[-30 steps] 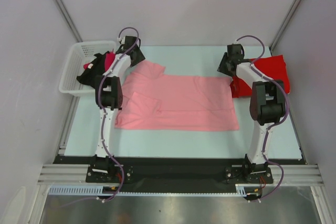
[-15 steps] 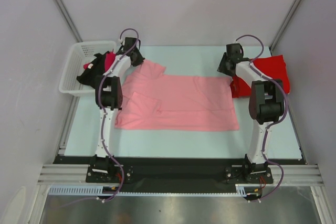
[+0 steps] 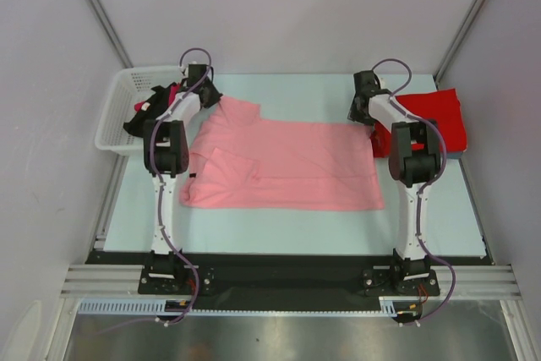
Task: Fold and stack the t-shirts
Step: Fold the tshirt
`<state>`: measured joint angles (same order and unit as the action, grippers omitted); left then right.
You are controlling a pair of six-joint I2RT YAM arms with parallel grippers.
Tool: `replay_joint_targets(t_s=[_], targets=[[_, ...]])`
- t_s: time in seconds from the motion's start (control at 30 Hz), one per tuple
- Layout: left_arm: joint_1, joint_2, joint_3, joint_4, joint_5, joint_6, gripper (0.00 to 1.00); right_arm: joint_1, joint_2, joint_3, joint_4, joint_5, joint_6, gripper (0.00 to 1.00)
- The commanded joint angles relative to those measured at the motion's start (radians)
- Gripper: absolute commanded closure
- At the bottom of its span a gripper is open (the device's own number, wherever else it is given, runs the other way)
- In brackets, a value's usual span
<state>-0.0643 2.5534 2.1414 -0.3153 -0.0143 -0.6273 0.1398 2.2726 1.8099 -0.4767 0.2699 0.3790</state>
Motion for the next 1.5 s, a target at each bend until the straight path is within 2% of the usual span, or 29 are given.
replay_joint_targets(t_s=[0.0,0.13,0.53,0.8,0.83,0.87,0.93,0.97,1.03,1.07,1.47], targets=[[0.015,-0.042,-0.034,0.001,-0.021,-0.003,1.00,0.006,-0.001,0.032,-0.042,0.081,-0.019,0.52],[0.015,-0.051,-0.043,0.010,-0.039,-0.014,1.00,0.020,0.001,0.031,-0.063,0.193,-0.034,0.49],[0.026,-0.102,-0.090,0.042,-0.046,-0.020,1.00,0.021,0.024,0.022,-0.062,0.184,-0.032,0.50],[0.006,-0.134,-0.095,0.047,-0.073,0.032,1.00,0.027,0.088,0.112,-0.091,0.121,-0.026,0.62],[0.004,-0.137,-0.097,0.047,-0.075,0.032,1.00,0.029,0.093,0.120,-0.094,0.121,-0.026,0.66],[0.003,-0.148,-0.101,0.047,-0.078,0.038,1.00,0.030,0.094,0.124,-0.096,0.121,-0.025,0.77],[-0.005,-0.162,-0.115,0.047,-0.094,0.044,1.00,0.035,0.085,0.128,-0.099,0.127,-0.026,0.84],[-0.009,-0.174,-0.118,0.048,-0.102,0.057,1.00,0.037,0.081,0.126,-0.099,0.129,-0.028,0.91],[-0.019,-0.188,-0.124,0.048,-0.122,0.070,1.00,0.043,0.068,0.120,-0.096,0.138,-0.023,0.95],[-0.022,-0.196,-0.127,0.048,-0.125,0.078,1.00,0.044,0.056,0.115,-0.092,0.143,-0.026,1.00],[-0.034,-0.337,-0.252,0.111,-0.128,0.097,1.00,0.060,-0.076,0.023,-0.089,0.146,-0.023,1.00]])
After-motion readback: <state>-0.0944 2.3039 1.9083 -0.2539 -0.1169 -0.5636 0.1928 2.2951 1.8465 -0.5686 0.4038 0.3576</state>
